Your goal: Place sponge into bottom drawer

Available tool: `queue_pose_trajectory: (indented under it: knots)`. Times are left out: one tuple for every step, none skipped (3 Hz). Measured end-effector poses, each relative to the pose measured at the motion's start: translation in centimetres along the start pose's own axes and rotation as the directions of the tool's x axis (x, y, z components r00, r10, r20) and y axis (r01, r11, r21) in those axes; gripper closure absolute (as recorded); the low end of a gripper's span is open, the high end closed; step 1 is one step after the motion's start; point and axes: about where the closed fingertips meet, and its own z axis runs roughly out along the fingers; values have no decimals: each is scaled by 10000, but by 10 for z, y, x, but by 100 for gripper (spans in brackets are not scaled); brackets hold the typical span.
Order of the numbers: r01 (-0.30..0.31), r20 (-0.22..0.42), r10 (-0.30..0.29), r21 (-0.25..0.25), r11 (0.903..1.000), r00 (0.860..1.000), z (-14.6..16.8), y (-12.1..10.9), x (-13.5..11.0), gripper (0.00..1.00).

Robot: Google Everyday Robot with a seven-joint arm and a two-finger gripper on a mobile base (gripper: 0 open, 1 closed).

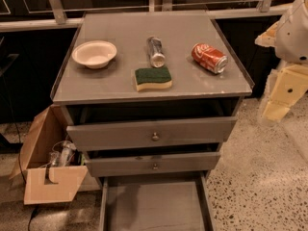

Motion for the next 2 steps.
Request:
queue_pose_trajectory:
  knots:
    - [3, 3, -3, 0, 10000, 10000, 0, 0, 0, 0]
    - [253, 235, -252, -47, 9997, 9994, 6, 3, -4, 0]
